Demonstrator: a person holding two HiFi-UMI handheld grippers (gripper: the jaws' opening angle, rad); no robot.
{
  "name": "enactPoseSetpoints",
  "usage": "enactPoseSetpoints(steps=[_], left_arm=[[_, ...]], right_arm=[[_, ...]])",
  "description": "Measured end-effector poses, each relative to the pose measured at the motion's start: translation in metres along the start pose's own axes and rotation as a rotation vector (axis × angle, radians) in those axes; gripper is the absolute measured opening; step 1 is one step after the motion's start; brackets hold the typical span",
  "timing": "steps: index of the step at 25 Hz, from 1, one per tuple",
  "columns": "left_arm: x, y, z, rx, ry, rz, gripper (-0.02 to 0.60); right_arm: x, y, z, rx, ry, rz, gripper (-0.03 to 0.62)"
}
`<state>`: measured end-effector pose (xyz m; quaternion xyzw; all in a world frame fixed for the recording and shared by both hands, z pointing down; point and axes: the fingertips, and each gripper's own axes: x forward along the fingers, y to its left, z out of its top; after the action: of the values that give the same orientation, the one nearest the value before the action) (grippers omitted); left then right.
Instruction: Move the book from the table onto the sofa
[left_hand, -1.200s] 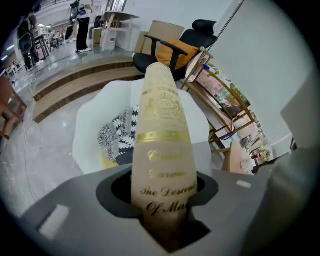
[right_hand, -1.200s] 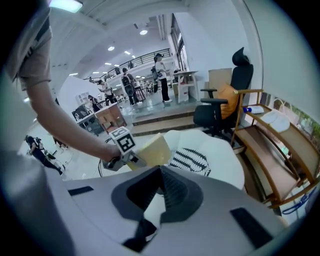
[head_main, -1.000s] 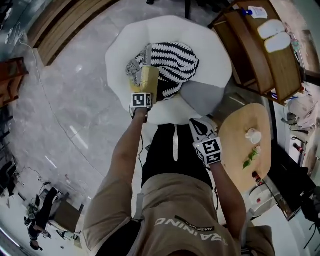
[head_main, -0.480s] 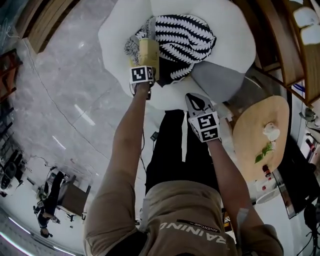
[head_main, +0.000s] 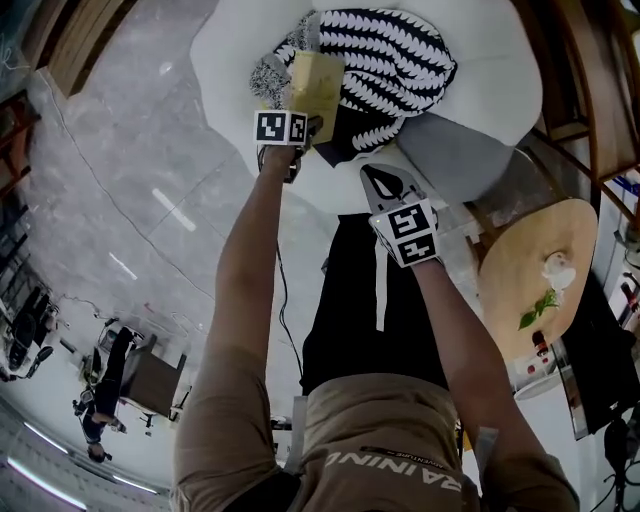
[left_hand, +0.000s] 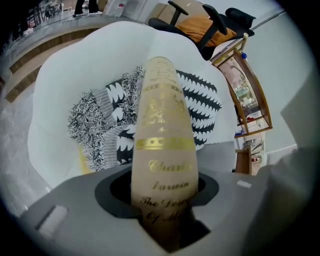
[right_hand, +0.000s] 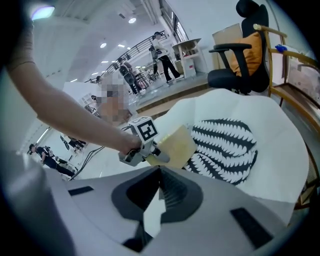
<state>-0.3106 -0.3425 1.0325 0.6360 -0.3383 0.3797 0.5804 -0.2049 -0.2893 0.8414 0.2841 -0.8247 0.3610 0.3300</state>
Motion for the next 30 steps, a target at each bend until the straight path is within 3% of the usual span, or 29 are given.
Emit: enactPoseSetpoints(steps=[2,5,8,15,18,24,27,30], left_arm=[[0.002,0.008,-0.004,0.01,0.009,0.044,0.218],[-0.002,0.025,-0.002,0.021,-0.027,0.135,0.272],[-0.017,0.038,0.006,0.109,-0.06,0.226,0.32],[-0.082,0.033,0.009,0.136,-0.208,0.32,0.328],[-0.115,0.016,-0.021,0.088,-0.271,0.315,0.327],[-0.157,-0.036,-0.105,0.014,-0.279,0.277,0.327],[-0.187,-0.077,-0.128,-0.029,-0.317,0.244,0.327],[-0.218,-0.122,-0.128,-0.029,-0.372,0.206,0.325]], right_arm=[[0.0,-0.002,-0.003,-0.008,0.001,0.009,0.003],[0.0,-0.001,-0.013,-0.026,0.028,0.026,0.003],[-0.003,0.0,-0.019,-0.034,0.049,0.035,0.003],[-0.031,-0.001,-0.001,-0.063,0.004,0.009,0.003],[-0.054,0.001,0.007,-0.073,-0.026,-0.002,0.003],[-0.091,0.006,0.013,-0.082,-0.052,-0.026,0.003],[-0.124,0.012,0.02,-0.111,-0.06,-0.033,0.003],[-0.156,0.017,0.027,-0.12,-0.073,-0.044,0.003]])
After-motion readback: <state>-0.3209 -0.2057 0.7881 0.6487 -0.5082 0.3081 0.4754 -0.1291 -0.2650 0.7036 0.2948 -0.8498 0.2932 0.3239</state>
